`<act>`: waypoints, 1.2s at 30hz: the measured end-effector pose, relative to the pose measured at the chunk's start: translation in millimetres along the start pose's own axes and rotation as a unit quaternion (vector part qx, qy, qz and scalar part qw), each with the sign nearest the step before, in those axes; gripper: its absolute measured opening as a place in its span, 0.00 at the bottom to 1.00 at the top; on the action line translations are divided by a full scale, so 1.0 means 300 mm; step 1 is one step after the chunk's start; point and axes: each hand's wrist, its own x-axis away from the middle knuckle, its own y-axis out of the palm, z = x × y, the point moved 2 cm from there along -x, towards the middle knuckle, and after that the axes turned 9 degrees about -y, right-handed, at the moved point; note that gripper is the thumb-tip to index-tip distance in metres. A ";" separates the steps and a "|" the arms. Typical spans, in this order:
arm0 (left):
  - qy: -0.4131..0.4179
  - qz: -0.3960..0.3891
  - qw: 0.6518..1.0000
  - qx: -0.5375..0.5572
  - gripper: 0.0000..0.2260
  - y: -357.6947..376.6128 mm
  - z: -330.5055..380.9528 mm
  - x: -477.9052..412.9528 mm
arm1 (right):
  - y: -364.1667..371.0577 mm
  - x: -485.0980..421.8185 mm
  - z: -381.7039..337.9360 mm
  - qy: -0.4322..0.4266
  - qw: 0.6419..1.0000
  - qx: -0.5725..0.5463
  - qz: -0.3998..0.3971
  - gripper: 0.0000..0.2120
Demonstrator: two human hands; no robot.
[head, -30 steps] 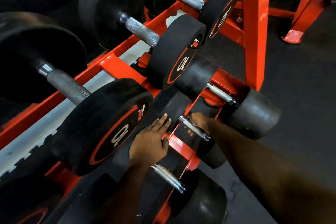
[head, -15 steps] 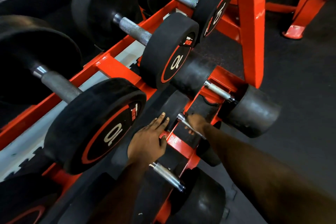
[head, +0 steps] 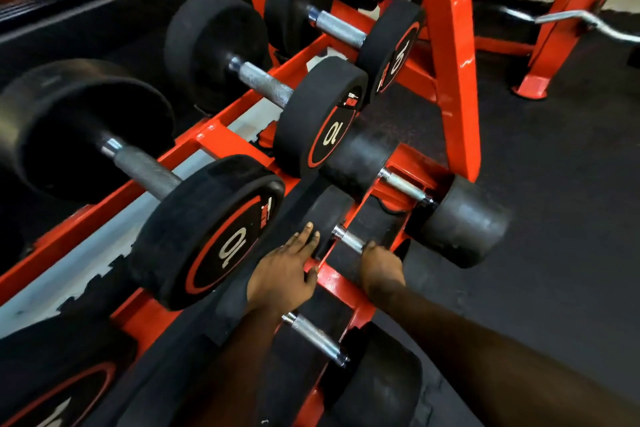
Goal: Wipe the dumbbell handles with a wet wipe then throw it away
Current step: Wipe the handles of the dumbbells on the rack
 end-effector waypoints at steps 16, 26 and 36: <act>0.012 -0.025 0.976 0.215 0.20 -0.241 0.237 0.106 | -0.313 0.347 0.070 0.010 0.966 -0.220 0.134 0.10; -0.036 -0.016 0.987 0.155 0.20 -0.288 0.579 -0.049 | -0.544 0.289 0.378 -0.007 0.948 -0.286 0.142 0.08; -0.037 -0.012 0.998 0.040 0.19 -0.351 0.764 -0.267 | -0.656 0.184 0.593 -0.019 0.931 -0.342 0.128 0.02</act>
